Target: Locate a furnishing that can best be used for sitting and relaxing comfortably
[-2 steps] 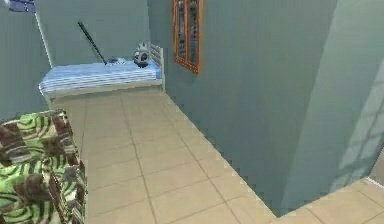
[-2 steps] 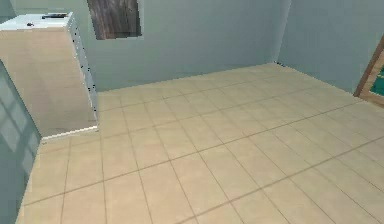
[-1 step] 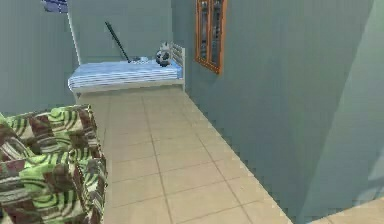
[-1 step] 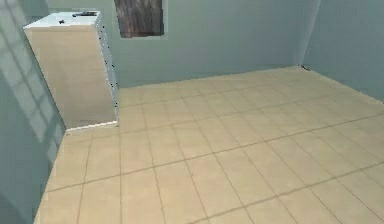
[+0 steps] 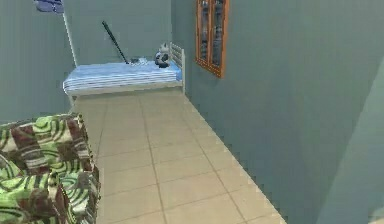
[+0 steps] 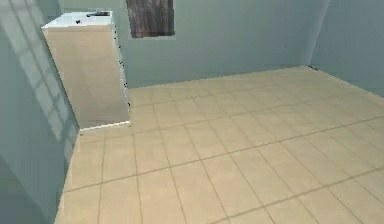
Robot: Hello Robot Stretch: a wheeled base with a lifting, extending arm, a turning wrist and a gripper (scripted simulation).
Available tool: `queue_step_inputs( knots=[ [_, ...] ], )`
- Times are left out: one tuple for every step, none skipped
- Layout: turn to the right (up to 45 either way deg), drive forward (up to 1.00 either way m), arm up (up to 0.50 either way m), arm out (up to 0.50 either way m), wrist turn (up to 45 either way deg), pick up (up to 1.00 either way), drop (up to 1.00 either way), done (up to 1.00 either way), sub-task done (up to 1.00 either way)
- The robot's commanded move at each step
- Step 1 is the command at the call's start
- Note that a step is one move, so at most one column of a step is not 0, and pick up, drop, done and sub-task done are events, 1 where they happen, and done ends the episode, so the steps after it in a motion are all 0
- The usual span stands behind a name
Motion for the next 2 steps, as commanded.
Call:
queue_step_inputs(
  knots=[
    [-45.0, 0.00, 0.00, 0.00, 0.0, 0.00, 0.00, 0.00, 0.00],
    [0.0, 0.00, 0.00, 0.00, 0.0, 0.00, 0.00, 1.00, 0.00]
  ],
)
